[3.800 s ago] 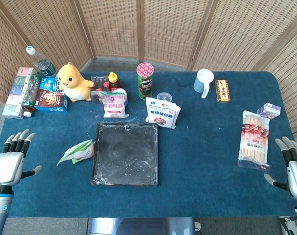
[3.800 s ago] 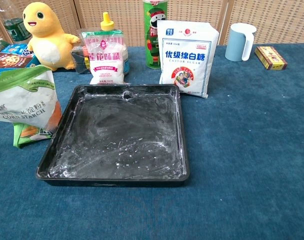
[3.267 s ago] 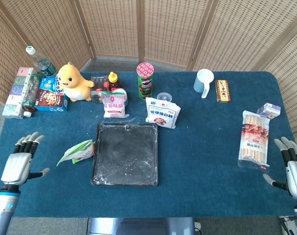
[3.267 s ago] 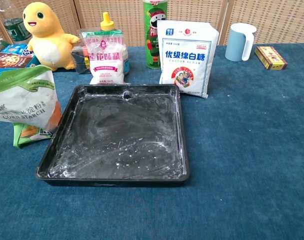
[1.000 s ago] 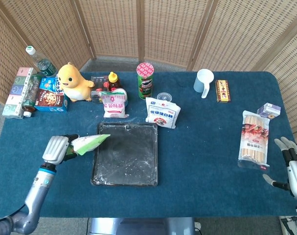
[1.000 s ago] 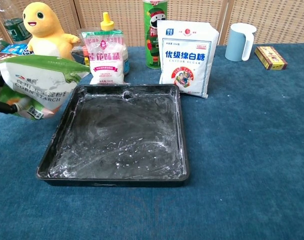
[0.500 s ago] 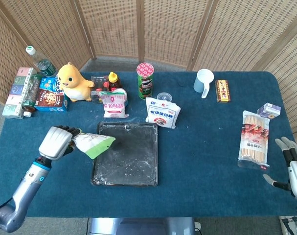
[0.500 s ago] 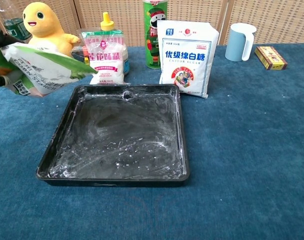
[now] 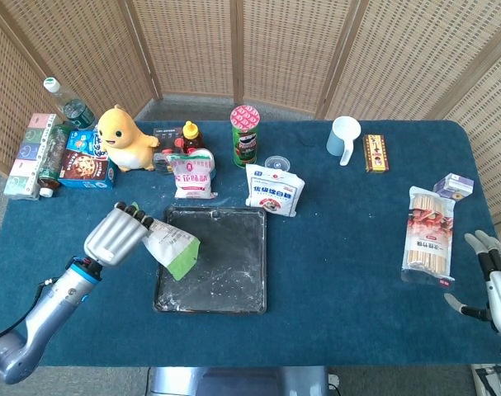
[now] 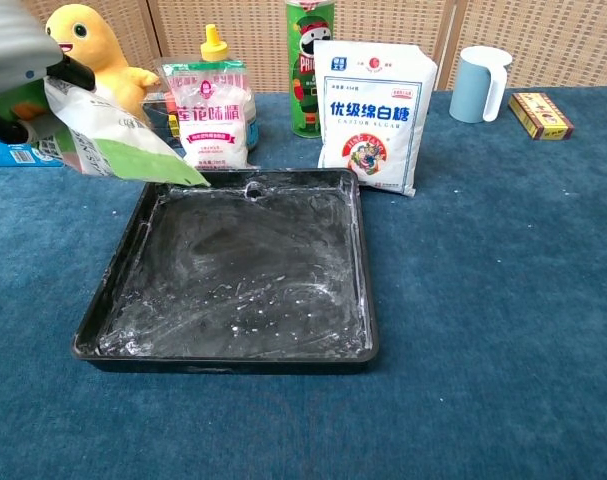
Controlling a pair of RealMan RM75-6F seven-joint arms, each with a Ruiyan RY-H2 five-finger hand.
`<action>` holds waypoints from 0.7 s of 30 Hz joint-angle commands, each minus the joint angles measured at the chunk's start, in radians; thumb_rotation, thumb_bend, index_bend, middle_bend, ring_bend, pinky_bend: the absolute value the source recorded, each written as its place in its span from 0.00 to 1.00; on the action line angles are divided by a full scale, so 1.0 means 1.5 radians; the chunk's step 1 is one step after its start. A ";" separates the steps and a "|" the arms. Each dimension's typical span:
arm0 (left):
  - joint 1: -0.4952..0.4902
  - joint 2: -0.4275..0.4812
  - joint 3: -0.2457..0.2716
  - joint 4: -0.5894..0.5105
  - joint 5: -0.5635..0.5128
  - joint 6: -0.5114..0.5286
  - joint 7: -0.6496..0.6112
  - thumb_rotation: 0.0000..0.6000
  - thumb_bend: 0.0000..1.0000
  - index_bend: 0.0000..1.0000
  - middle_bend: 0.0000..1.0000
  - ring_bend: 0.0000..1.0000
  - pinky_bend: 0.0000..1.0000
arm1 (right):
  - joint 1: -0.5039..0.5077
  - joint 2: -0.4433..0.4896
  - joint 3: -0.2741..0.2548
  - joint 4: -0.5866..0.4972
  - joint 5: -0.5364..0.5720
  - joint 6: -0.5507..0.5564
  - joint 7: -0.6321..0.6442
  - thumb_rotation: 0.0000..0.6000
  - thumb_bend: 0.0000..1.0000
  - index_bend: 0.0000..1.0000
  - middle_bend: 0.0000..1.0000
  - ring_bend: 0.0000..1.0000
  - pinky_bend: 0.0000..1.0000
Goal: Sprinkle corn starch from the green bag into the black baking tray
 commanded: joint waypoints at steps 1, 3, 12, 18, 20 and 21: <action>-0.014 0.012 0.001 -0.018 -0.002 -0.012 0.048 1.00 0.47 0.64 0.63 0.60 0.62 | -0.001 0.002 0.000 0.000 -0.001 0.002 0.004 1.00 0.05 0.09 0.00 0.00 0.00; -0.016 0.013 0.004 -0.017 -0.001 -0.014 0.066 1.00 0.47 0.64 0.63 0.60 0.62 | -0.001 0.003 0.000 0.001 -0.001 0.001 0.007 1.00 0.05 0.09 0.00 0.00 0.00; -0.028 0.011 0.017 -0.011 0.010 -0.021 0.134 1.00 0.47 0.64 0.63 0.60 0.62 | -0.001 0.003 0.001 0.002 0.000 0.000 0.008 1.00 0.05 0.09 0.00 0.00 0.00; -0.031 0.007 0.016 -0.017 -0.001 -0.019 0.144 1.00 0.47 0.64 0.63 0.60 0.62 | 0.000 0.002 0.001 0.003 0.001 -0.001 0.006 1.00 0.05 0.09 0.00 0.00 0.00; -0.029 0.005 0.017 -0.017 -0.006 -0.016 0.133 1.00 0.47 0.64 0.63 0.60 0.62 | 0.000 0.002 0.001 0.003 0.001 -0.001 0.006 1.00 0.05 0.09 0.00 0.00 0.00; -0.025 0.002 0.017 -0.017 -0.012 -0.012 0.118 1.00 0.47 0.64 0.63 0.60 0.62 | 0.000 0.002 0.001 0.003 0.001 -0.001 0.006 1.00 0.05 0.09 0.00 0.00 0.00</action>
